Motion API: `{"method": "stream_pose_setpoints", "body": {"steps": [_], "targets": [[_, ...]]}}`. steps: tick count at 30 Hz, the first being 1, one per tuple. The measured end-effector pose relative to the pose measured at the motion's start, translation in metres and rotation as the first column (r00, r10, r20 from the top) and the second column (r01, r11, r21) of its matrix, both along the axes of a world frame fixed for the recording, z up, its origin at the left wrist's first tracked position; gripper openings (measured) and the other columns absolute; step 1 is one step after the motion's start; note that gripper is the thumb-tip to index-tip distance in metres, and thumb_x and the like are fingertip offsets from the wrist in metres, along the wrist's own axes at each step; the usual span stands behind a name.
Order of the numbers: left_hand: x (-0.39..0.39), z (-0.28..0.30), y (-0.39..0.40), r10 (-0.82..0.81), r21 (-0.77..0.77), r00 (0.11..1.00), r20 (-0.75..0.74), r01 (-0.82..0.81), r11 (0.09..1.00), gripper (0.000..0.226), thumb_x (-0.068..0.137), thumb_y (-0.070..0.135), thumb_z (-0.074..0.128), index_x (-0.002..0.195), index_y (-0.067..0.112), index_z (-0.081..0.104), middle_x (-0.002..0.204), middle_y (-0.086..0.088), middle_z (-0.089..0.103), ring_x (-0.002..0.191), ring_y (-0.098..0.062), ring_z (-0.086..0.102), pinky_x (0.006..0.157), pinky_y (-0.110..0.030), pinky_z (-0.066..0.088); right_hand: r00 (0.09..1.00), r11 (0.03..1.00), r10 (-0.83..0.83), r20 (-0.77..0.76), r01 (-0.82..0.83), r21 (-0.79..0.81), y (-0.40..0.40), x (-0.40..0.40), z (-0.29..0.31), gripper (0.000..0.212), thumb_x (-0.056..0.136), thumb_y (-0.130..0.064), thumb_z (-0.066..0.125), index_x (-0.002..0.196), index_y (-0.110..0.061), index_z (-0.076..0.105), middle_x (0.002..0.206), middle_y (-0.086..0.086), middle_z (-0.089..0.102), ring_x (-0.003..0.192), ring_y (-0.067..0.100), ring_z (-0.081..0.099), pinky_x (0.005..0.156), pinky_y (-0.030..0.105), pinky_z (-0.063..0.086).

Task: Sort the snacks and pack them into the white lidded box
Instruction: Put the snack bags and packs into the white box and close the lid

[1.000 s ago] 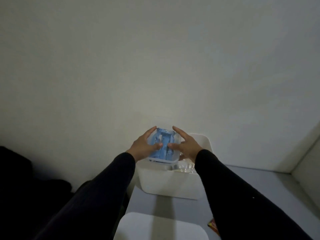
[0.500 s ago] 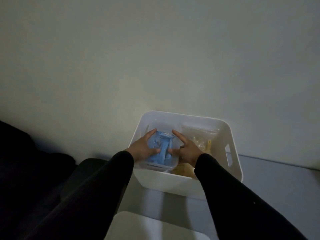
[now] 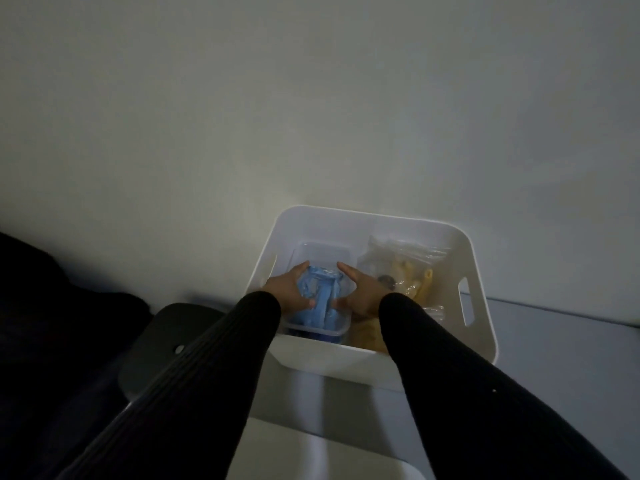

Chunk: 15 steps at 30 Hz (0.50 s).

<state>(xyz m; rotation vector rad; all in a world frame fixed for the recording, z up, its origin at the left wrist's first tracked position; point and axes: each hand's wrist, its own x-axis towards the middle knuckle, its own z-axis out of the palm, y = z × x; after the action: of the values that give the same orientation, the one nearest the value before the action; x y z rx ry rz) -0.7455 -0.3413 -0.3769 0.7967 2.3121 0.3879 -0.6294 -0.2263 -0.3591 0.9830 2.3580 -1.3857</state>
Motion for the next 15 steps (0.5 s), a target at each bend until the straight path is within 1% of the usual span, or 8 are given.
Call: {"method": "stream_pose_setpoints", "body": {"steps": [2, 4, 6, 9, 12, 15], "targets": [[0.006, 0.007, 0.0, -0.013, -0.042, 0.995, -0.103, 0.009, 0.999, 0.081, 0.081, 0.036, 0.069, 0.148, 0.027, 0.023, 0.143, -0.006, 0.046, 0.126, -0.025, 0.049, 0.103, -0.027, 0.038, 0.995, 0.981, 0.079, 0.06, -0.088, 0.175, -0.005, -0.001, 0.011, 0.073, 0.088, -0.023, 0.066, 0.149, -0.019, 0.026, 0.153, 0.008, 0.034, 0.138, 0.026, 0.037, 0.113, 0.034, 0.031], [0.014, 0.019, 0.0, -0.067, -0.086, 0.968, -0.242, 0.047, 0.995, 0.066, 0.081, 0.036, 0.068, 0.138, 0.018, 0.041, 0.135, -0.008, 0.053, 0.119, -0.025, 0.054, 0.098, -0.028, 0.042, 0.983, 0.935, 0.135, 0.127, -0.169, 0.313, -0.009, -0.001, 0.021, 0.055, 0.089, -0.029, 0.062, 0.139, -0.014, 0.043, 0.143, 0.008, 0.048, 0.128, 0.025, 0.048, 0.108, 0.033, 0.037], [0.024, 0.038, -0.001, -0.113, -0.137, 0.929, -0.352, 0.069, 0.988, 0.053, 0.082, 0.033, 0.068, 0.127, 0.009, 0.052, 0.129, -0.012, 0.056, 0.115, -0.026, 0.056, 0.094, -0.03, 0.045, 0.965, 0.87, 0.155, 0.212, -0.235, 0.434, -0.015, 0.004, 0.034, 0.038, 0.09, -0.028, 0.06, 0.125, -0.011, 0.056, 0.129, 0.009, 0.059, 0.115, 0.023, 0.057, 0.099, 0.031, 0.043], [0.037, 0.069, -0.004, -0.179, -0.198, 0.884, -0.431, 0.1, 0.975, 0.044, 0.084, 0.027, 0.068, 0.119, 0.003, 0.057, 0.123, -0.014, 0.057, 0.111, -0.027, 0.058, 0.09, -0.031, 0.049, 0.943, 0.792, 0.163, 0.289, -0.299, 0.532, -0.023, 0.015, 0.059, 0.029, 0.091, -0.019, 0.06, 0.115, -0.003, 0.061, 0.119, 0.012, 0.063, 0.11, 0.025, 0.06, 0.093, 0.031, 0.047], [0.051, 0.096, -0.01, -0.19, -0.185, 0.861, -0.473, 0.113, 0.976, 0.039, 0.082, 0.022, 0.069, 0.115, 0.004, 0.059, 0.12, -0.012, 0.059, 0.107, -0.026, 0.061, 0.088, -0.031, 0.052, 0.935, 0.746, 0.158, 0.316, -0.323, 0.583, -0.033, 0.028, 0.088, 0.029, 0.089, -0.016, 0.06, 0.114, -0.001, 0.061, 0.119, 0.014, 0.063, 0.11, 0.027, 0.06, 0.093, 0.033, 0.047], [0.072, 0.129, -0.026, -0.182, -0.148, 0.83, -0.526, 0.122, 0.982, 0.034, 0.085, 0.018, 0.063, 0.117, 0.006, 0.061, 0.118, -0.011, 0.062, 0.106, -0.025, 0.062, 0.089, -0.031, 0.052, 0.939, 0.696, 0.137, 0.315, -0.317, 0.644, -0.052, 0.054, 0.126, 0.031, 0.089, -0.013, 0.059, 0.117, 0.001, 0.06, 0.121, 0.016, 0.062, 0.111, 0.029, 0.06, 0.087, 0.032, 0.048]]}}
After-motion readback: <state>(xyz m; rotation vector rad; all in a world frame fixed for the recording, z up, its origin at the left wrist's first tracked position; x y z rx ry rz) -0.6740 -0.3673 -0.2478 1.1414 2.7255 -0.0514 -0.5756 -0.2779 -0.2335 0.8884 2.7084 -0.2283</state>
